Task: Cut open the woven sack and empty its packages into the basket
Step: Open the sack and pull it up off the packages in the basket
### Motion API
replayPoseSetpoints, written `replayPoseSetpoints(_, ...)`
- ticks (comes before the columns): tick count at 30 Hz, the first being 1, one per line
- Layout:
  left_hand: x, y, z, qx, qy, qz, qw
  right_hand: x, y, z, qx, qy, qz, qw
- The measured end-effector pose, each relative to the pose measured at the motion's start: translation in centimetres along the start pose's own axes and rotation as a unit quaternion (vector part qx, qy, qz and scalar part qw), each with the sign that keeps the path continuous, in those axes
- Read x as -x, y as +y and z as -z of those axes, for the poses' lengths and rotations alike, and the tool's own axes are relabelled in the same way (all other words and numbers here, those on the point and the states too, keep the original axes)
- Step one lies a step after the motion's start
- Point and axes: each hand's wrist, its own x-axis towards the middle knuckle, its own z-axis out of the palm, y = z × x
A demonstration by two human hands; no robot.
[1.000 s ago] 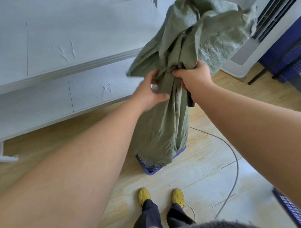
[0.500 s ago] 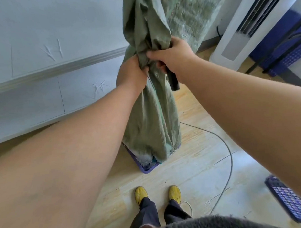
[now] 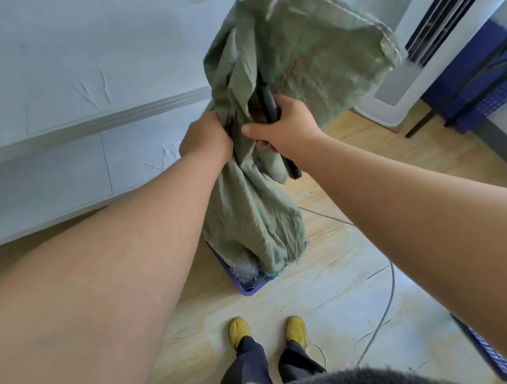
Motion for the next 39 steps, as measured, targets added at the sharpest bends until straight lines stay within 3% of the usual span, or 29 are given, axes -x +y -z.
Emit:
replayPoseSetpoints(5, -0.6, -0.7, 0.7, 0.049, 0.008, 0.105, 0.993, 0.6, 2.9, -0.4, -0.027, 0.063, -0.038, 0.997)
replayPoseSetpoints(8, -1.0, -1.4, 0.4, 0.098, -0.007, 0.167, 0.981, 1.3, 5.3, -1.2, -0.018, 0.053, -0.089, 0.994)
replayPoseSetpoints(14, -0.3, -3.5, -0.6, 0.314, -0.066, 0.272, 0.907, 1.4, 7.7, -3.0, -0.022, 0.004, -0.13, 0.991)
replayPoseSetpoints(18, 0.4, -4.1, -0.3, 0.387, -0.111, 0.294, 0.867, 0.0, 8.2, -3.7, -0.027, -0.004, -0.147, 0.989)
replayPoseSetpoints(25, 0.8, -4.7, -1.8, 0.458, -0.112, 0.295, 0.831, -1.5, 8.8, -3.4, -0.126, 0.085, -0.158, 0.976)
replayPoseSetpoints(29, 0.1, -4.8, -3.2, 0.451, -0.065, 0.298, 0.839, -4.0, 8.8, -1.5, -0.079, 0.03, -0.183, 0.98)
replayPoseSetpoints(33, -0.7, -3.9, -3.9, 0.512, -0.041, 0.277, 0.812, -7.2, 8.3, -0.4, -0.086, -0.027, -0.199, 0.976)
replayPoseSetpoints(36, 0.4, -3.2, -5.2, 0.468, 0.078, 0.216, 0.853, -9.2, 7.9, 0.8, -0.125, -0.012, -0.212, 0.969)
replayPoseSetpoints(39, 2.1, -3.1, -8.4, 0.373, 0.023, 0.151, 0.915, -10.6, 7.4, 1.9, 0.019, -0.083, -0.146, 0.986)
